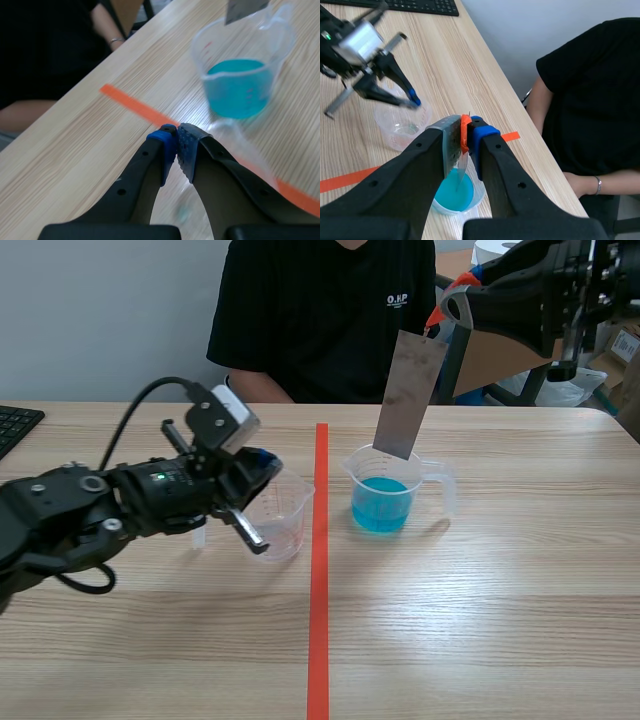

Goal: Do the redox reaction experiment.
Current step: 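Raise the plate and point at it, then lower the plate into the blue solution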

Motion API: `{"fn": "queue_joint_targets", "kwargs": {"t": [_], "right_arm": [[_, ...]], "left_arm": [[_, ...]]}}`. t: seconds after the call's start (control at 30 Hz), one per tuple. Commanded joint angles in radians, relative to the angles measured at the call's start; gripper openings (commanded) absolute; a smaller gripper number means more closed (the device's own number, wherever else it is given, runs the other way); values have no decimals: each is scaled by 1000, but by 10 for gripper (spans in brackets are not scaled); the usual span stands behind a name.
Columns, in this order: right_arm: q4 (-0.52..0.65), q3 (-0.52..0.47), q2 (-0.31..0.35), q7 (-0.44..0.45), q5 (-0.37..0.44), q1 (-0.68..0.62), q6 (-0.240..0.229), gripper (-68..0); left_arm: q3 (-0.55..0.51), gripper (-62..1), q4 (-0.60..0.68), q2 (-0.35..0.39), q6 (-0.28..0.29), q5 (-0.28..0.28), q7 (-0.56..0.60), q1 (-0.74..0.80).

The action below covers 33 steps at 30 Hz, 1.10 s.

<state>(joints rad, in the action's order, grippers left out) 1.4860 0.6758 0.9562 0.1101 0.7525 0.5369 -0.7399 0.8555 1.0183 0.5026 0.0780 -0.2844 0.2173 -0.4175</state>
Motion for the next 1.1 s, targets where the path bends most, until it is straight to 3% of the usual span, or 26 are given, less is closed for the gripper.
{"fn": "queue_joint_targets", "kwargs": {"t": [0.0, 0.23, 0.43, 0.57, 0.77, 1.07], "right_arm": [[12, -21, 13, 19, 18, 28, -6, -662], [12, -21, 13, 19, 18, 28, -6, -662], [10, -21, 10, 23, 18, 24, -6, -662], [-3, -21, -10, 22, 6, 23, -6, -662], [-20, -21, -31, 23, -13, 23, -6, -662], [-93, -20, -82, 23, -55, 23, -6, -662]], "left_arm": [[-51, -569, 85, 61, -5, -12, 18, 48], [-341, -569, 341, 281, -14, -101, 19, 430], [-616, -569, 404, 306, -16, -121, 18, 800], [-762, -569, 410, 261, -16, -119, 19, 1026], [-942, -569, 410, 125, -16, -116, 18, 1279], [-1003, -569, 408, -23, -16, -115, -6, 1450]]}}
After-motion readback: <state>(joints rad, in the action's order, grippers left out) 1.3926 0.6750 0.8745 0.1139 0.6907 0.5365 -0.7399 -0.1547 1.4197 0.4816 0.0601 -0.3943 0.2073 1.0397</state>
